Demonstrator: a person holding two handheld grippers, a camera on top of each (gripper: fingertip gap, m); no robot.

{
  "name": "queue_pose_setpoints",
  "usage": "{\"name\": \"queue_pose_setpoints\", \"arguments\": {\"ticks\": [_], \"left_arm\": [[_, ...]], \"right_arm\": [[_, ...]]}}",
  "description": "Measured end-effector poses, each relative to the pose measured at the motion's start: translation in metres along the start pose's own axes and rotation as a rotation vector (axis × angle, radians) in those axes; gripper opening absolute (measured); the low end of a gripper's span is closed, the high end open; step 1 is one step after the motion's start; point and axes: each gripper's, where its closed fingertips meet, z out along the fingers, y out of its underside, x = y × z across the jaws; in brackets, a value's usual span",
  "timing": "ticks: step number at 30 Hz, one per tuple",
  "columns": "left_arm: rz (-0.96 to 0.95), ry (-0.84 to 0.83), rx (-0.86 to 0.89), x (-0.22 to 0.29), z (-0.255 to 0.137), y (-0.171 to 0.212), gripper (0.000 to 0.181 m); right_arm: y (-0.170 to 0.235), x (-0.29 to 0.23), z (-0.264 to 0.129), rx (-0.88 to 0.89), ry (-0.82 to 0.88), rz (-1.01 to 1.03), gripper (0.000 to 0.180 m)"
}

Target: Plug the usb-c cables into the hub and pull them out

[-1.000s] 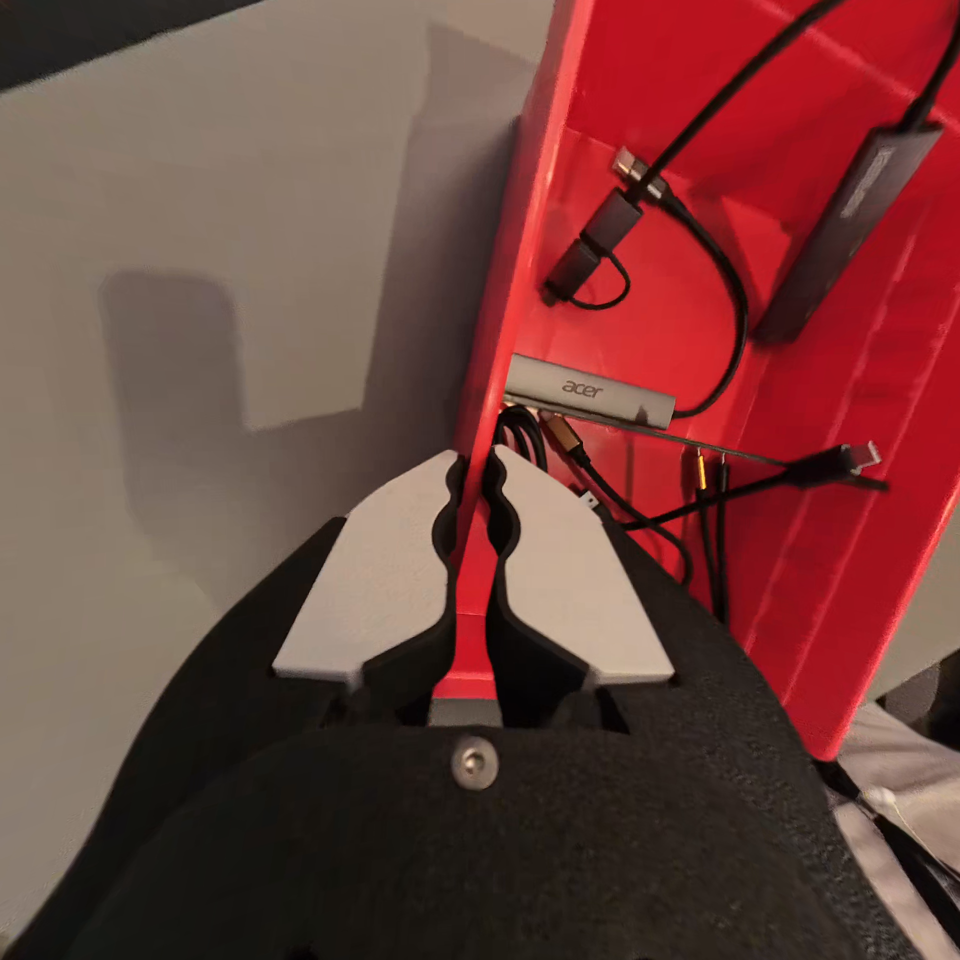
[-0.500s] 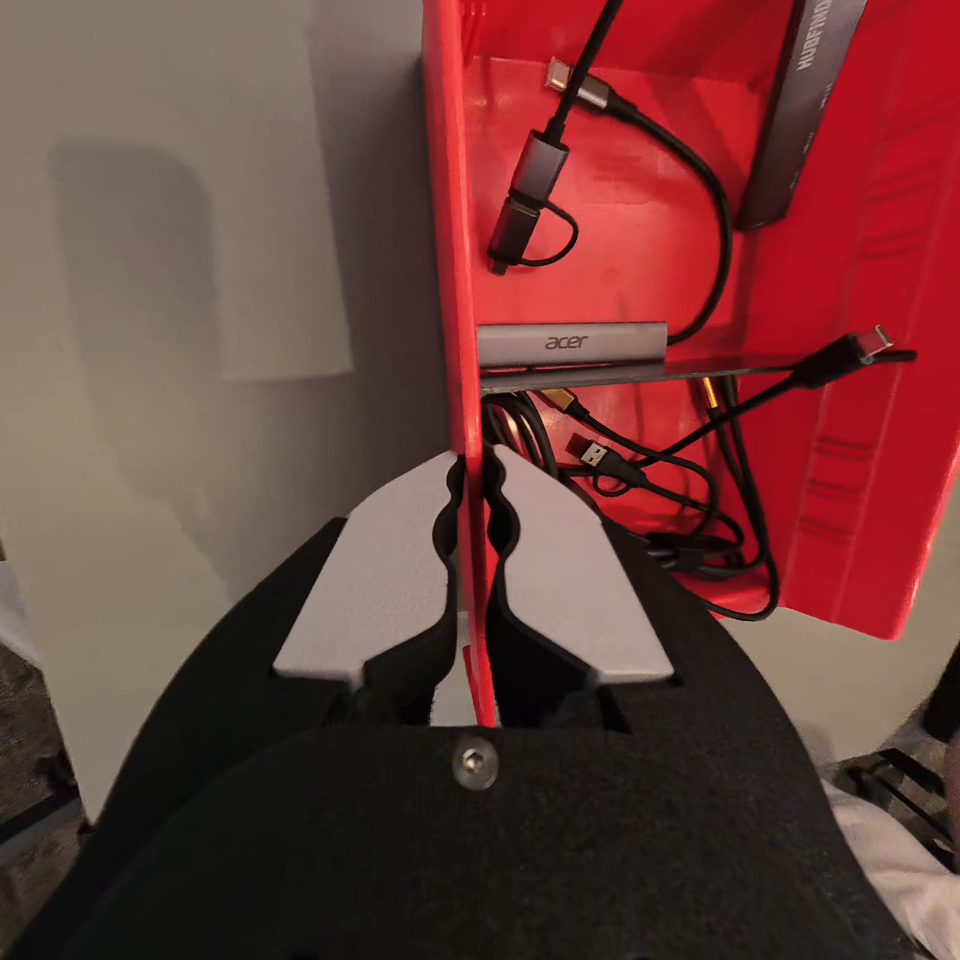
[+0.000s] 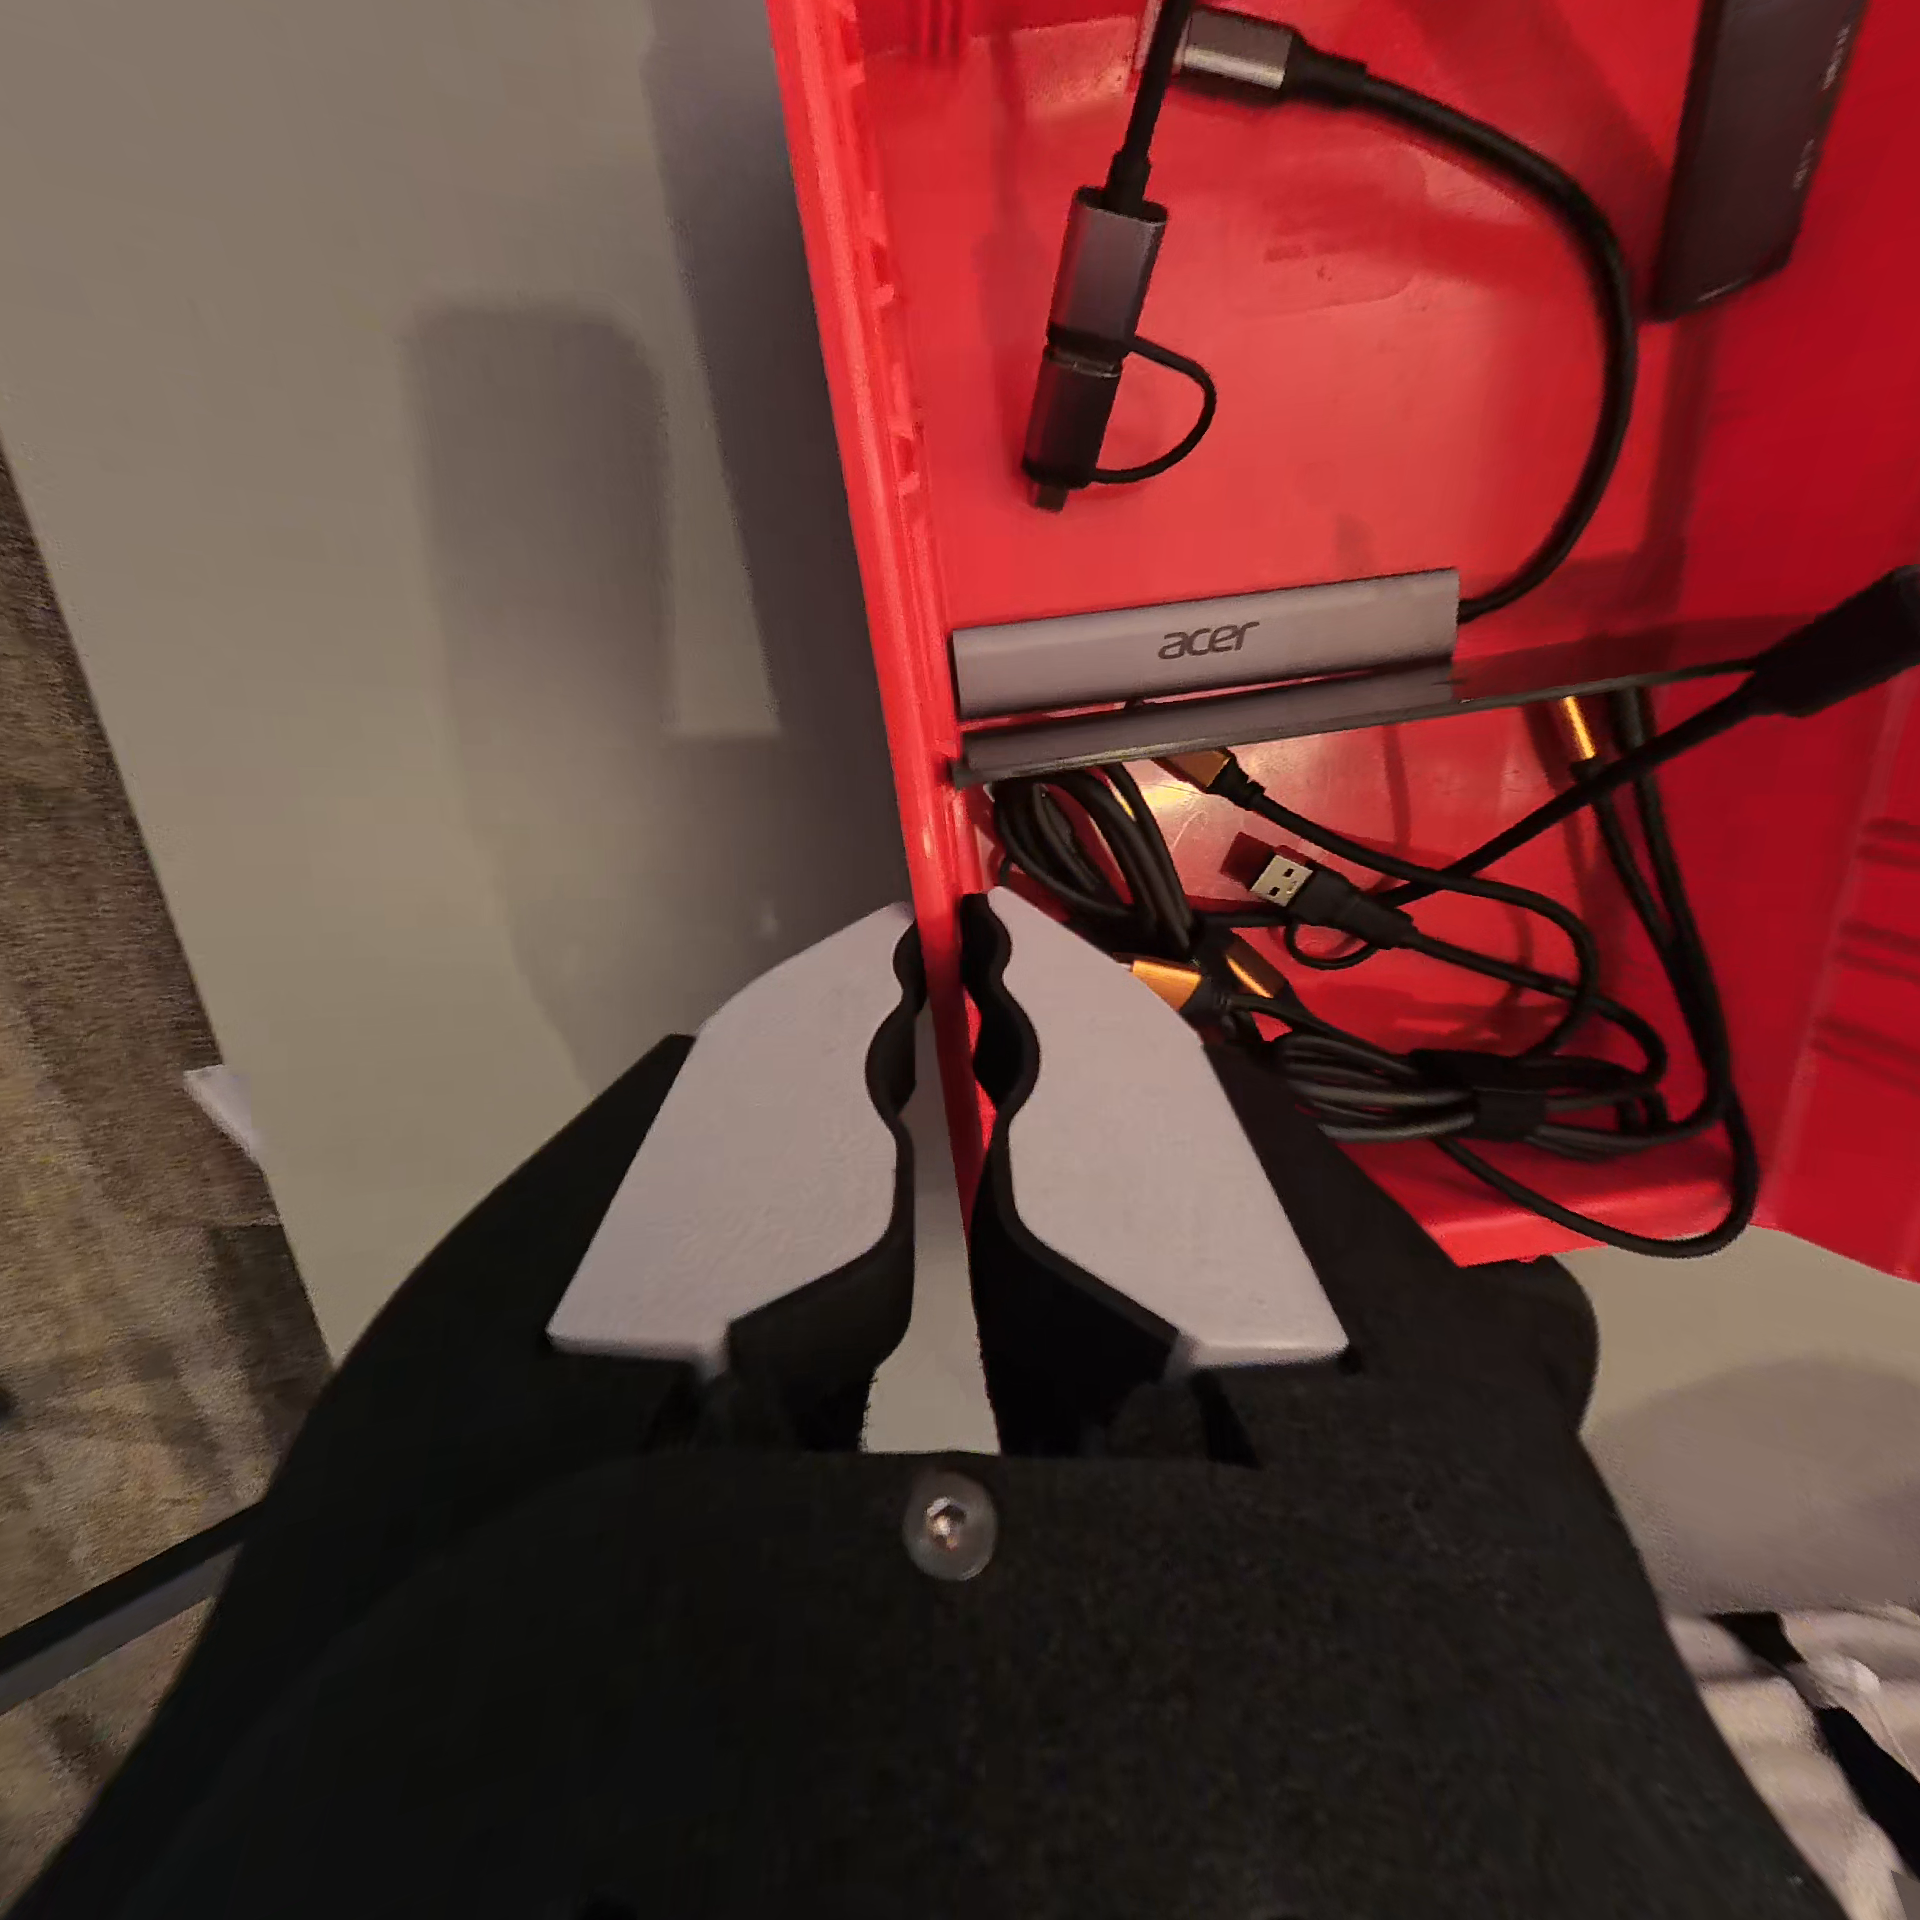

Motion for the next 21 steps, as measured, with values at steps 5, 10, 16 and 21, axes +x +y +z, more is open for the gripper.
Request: {"name": "queue_pose_setpoints", "arguments": {"ticks": [5,10,16,21], "left_arm": [[-0.005,0.015,0.009,0.000,0.001,-0.001,0.005],[-0.028,0.068,0.022,0.001,0.000,-0.002,0.004],[0.017,-0.024,0.058,-0.006,-0.004,-0.012,0.007],[0.069,-0.227,0.237,-0.006,-0.055,-0.032,0.017]], "right_arm": [[-0.005,0.005,0.001,0.010,0.000,0.016,0.007],[-0.009,0.007,0.000,0.008,0.006,-0.007,0.007],[-0.013,0.006,-0.003,0.055,-0.004,-0.015,0.009],[-0.019,0.013,-0.025,0.171,0.011,0.035,0.019]]}}
